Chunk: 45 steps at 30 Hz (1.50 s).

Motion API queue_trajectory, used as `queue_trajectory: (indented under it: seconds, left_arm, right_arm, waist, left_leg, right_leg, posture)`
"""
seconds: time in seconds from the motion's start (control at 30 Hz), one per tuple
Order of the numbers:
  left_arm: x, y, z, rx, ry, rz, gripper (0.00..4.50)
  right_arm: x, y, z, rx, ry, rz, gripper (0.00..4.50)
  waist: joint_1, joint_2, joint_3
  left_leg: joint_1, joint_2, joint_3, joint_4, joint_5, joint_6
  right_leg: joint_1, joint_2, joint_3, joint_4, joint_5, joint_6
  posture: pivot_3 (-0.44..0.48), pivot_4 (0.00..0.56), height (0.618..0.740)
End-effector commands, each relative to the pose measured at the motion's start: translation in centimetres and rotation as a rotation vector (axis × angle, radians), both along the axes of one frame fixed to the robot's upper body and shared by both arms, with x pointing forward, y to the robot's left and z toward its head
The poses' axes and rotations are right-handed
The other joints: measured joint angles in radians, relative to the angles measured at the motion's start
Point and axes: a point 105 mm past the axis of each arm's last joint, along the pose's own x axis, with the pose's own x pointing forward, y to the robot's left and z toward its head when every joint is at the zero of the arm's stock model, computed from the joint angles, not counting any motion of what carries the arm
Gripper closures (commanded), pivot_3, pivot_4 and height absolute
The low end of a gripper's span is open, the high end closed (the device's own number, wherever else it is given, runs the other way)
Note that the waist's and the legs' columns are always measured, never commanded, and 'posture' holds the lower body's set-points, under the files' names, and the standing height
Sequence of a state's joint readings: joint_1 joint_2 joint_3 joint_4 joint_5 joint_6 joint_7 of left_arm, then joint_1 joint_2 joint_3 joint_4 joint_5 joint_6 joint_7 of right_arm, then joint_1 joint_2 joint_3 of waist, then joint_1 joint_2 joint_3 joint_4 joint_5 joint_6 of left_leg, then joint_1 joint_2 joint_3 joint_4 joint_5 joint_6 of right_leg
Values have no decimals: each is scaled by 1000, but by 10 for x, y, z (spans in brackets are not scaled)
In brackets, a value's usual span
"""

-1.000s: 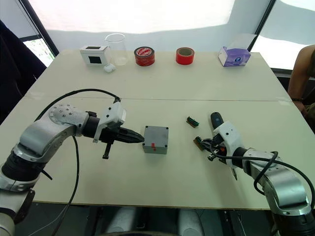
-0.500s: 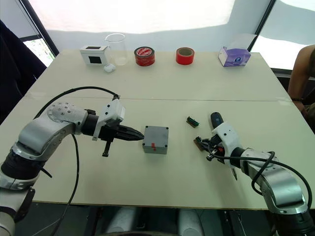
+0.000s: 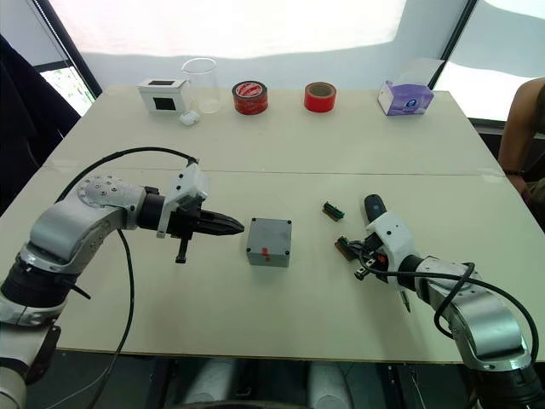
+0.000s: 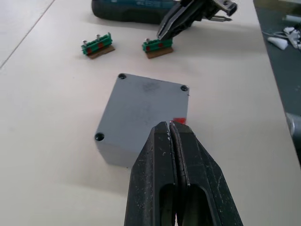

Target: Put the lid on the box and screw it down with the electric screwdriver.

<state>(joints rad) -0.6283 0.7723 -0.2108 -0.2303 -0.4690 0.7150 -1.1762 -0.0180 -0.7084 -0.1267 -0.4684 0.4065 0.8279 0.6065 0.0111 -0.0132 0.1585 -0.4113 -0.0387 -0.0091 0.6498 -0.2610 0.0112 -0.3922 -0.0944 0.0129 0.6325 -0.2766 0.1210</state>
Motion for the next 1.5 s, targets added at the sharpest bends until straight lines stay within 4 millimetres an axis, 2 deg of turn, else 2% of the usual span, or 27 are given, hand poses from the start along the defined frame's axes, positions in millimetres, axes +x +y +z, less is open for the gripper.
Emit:
queue_trajectory:
  seconds: [0.03,0.3,0.43,0.53,0.6,0.83,1.13,1.5]
  left_arm:
    - [6,6,15,-61,-23,27,4500]
    - [8,12,18,-87,2,51,4500]
    - [11,25,16,-83,25,108,4500]
    - [13,35,11,-79,49,153,4500]
    - [13,38,8,-79,59,171,4500]
    - [10,40,6,-117,80,204,4500]
    - [-1,28,10,-140,89,179,4500]
    - [-2,21,8,-123,75,157,4500]
  right_arm:
    - [7,0,20,6,-78,7,4493]
    - [10,8,48,68,-130,34,4493]
    - [11,40,80,104,-212,162,4493]
    - [11,77,89,176,-228,276,4493]
    - [13,89,87,184,-226,302,4493]
    - [19,104,67,164,-206,324,4493]
    - [23,102,53,132,-194,316,4493]
    - [25,104,48,126,-195,321,4493]
  waist:
    - [-1,0,0]
    - [0,0,0]
    - [-6,0,0]
    - [-16,0,0]
    - [-23,0,0]
    - [-21,0,0]
    - [-22,0,0]
    - [-22,0,0]
  left_leg:
    - [0,0,0,0,0,0]
    - [0,0,0,0,0,0]
    - [0,0,0,1,0,0]
    - [0,1,0,0,0,0]
    - [0,1,0,0,0,0]
    - [-1,-2,0,1,0,1]
    - [-1,-1,0,0,0,0]
    - [-1,-1,0,0,0,0]
  right_leg:
    - [0,0,0,0,0,0]
    - [0,0,0,0,0,0]
    - [-1,0,0,1,0,0]
    - [-1,1,1,2,0,0]
    - [-1,1,1,1,0,0]
    - [-1,-2,0,1,0,0]
    - [-2,-2,1,2,0,0]
    - [-2,-1,1,2,0,0]
  posture:
    - [0,150,740]
    - [0,150,740]
    - [0,150,740]
    - [0,150,740]
    - [0,150,740]
    - [0,150,740]
    - [0,150,740]
    - [0,150,740]
